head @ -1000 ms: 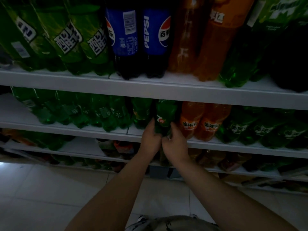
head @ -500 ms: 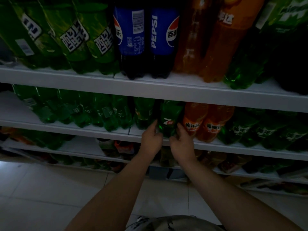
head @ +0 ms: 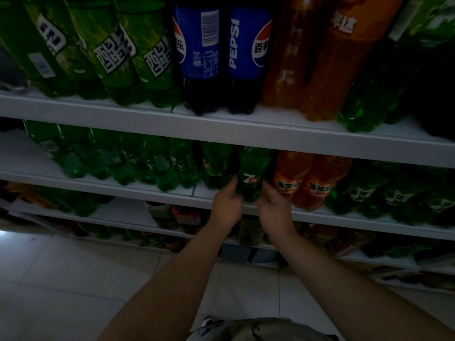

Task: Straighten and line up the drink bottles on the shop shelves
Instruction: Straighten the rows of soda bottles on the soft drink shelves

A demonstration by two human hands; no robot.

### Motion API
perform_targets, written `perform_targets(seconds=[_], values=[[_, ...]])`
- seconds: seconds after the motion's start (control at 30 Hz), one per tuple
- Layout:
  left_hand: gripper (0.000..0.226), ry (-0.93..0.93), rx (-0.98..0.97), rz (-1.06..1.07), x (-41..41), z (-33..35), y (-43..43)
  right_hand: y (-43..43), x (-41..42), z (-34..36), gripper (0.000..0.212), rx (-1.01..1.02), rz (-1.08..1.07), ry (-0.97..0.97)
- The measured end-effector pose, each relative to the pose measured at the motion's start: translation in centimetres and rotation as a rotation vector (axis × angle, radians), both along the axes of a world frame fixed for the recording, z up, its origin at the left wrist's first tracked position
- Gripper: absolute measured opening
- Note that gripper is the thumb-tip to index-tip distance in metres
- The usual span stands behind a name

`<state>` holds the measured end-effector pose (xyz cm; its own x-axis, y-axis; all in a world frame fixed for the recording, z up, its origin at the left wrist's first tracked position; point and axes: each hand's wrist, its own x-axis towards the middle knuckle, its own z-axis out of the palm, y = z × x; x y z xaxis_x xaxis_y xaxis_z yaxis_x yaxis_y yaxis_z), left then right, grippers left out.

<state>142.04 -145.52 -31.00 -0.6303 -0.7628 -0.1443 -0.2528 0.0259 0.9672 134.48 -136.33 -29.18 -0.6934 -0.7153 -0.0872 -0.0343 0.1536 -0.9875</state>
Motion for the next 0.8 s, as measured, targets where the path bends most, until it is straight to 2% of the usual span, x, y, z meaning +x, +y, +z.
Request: perform_targets(seconds=[0.13,0.2,0.27,0.33,0.4,0.53,0.6,0.7,0.8], values=[[0.052,-0.016,-0.014,-0.003,0.3,0.2,-0.4,0.5,0.4,0.3,0.049,0.034,-0.046,0.104],[0.040,-0.054,-0.089,0.123,0.8,0.6,-1.0,0.8,1.4,0.2,0.039,0.078,-0.175,0.286],[0.034,-0.087,-0.189,0.317,1.6,0.9,-1.9,0.2,2.8,0.5,0.036,0.097,-0.130,0.352],[0.038,-0.038,-0.205,0.405,2.7,1.5,-3.0,-1.7,4.0,1.3,0.046,0.114,0.088,0.250],[0.047,0.014,-0.168,0.374,3.7,2.0,-4.2,-4.3,4.7,2.7,0.058,0.105,0.195,0.088],[0.061,0.046,-0.005,0.119,4.4,2.6,-6.0,-8.3,5.1,3.9,0.073,0.065,0.078,-0.211],[0.064,0.075,0.058,0.033,4.4,2.8,-5.9,-9.1,4.9,3.6,0.077,0.076,0.043,-0.269],[0.062,0.135,0.115,0.037,5.1,2.1,-5.4,-9.2,4.6,3.2,0.076,0.089,0.028,-0.303],[0.053,0.104,0.150,0.133,6.4,0.8,-5.6,-8.8,4.6,2.8,0.074,0.101,0.012,-0.328]])
